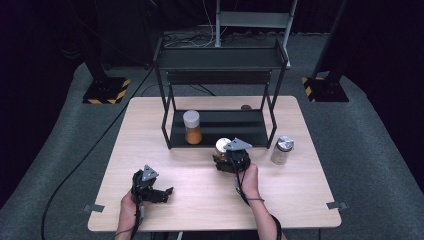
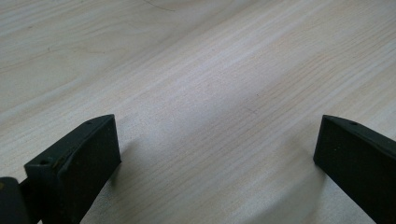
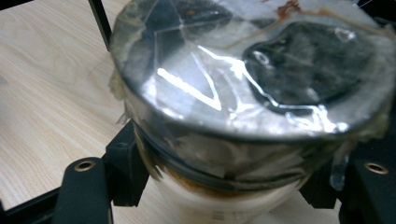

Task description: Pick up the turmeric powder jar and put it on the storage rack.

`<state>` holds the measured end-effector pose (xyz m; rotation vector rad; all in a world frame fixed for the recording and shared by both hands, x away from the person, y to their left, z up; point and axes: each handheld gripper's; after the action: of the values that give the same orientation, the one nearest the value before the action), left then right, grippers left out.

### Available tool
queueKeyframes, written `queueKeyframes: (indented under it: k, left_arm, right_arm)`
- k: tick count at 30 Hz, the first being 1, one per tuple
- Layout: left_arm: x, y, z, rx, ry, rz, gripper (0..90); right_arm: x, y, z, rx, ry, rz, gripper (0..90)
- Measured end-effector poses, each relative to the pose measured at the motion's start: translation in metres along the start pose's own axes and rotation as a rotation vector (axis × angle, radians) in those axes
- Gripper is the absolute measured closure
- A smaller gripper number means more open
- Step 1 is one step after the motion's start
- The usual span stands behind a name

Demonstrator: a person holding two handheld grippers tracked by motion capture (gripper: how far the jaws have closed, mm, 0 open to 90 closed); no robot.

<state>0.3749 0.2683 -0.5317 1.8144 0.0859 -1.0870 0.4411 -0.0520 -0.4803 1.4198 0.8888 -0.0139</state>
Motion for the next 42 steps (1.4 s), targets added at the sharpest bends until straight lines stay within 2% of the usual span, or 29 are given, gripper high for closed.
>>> queueKeyframes:
  k: [12, 31, 42]
  left_arm:
    - [0.000, 0.000, 0.000, 0.002, 0.008, 0.001, 0.1]
    - [0.000, 0.000, 0.000, 0.000, 0.005, 0.001, 0.4]
    - [0.000, 0.000, 0.000, 0.000, 0.005, 0.001, 0.4]
  right_arm:
    - [0.001, 0.008, 0.000, -0.024, -0.005, 0.002, 30.1]
    - [0.007, 0.018, 0.008, -0.035, -0.030, -0.012, 30.1]
    - [0.006, 0.022, 0.010, -0.035, -0.034, 0.004, 30.1]
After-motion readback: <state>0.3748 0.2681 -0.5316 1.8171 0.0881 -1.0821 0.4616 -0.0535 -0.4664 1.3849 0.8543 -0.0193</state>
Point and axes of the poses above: each handheld gripper's, and its own axes: x roughly forward along the jaws, y roughly out of its top, z roughly to its right, and after that the axes turned 9 degrees about x, right-handed
